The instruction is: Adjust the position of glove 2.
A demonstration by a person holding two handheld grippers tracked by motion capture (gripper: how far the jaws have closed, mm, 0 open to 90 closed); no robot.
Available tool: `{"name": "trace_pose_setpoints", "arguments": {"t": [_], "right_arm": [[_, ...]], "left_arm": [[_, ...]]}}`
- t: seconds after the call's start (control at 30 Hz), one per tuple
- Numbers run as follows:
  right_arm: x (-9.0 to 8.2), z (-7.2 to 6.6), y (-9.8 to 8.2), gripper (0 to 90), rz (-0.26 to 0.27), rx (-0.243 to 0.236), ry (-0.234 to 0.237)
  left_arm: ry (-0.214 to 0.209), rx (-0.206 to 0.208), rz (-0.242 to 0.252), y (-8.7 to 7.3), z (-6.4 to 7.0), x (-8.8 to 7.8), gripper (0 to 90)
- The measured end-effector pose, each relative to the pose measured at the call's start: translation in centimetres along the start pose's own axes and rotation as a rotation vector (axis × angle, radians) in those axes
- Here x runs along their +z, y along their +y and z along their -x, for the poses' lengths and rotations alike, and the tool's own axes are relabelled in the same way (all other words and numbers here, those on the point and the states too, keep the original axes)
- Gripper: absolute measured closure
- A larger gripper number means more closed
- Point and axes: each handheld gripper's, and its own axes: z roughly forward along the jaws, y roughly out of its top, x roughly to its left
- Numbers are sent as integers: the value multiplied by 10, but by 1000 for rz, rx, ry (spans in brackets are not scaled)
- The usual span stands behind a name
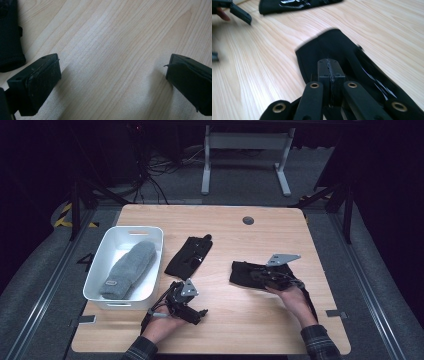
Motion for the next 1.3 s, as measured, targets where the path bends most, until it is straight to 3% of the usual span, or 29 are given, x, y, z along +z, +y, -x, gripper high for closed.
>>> {"name": "trace_pose_setpoints", "arguments": {"t": [0.27, 0.47, 0.67, 0.97, 1.3], "right_arm": [[44, -6, 11, 900, -25, -15, 24], [58, -8, 10, 900, -52, -15, 35], [53, -14, 7, 900, -75, -29, 58], [27, -29, -10, 900, -125, -54, 99], [-2, -41, -34, 900, -149, -64, 105]], "left_arm": [[0, 0, 0, 0, 0, 0, 2], [-1, 0, 0, 0, 0, 0, 2], [-1, -1, 0, 0, 0, 0, 2], [0, -1, 1, 0, 0, 0, 3], [0, -3, 0, 0, 0, 0, 3]]}}
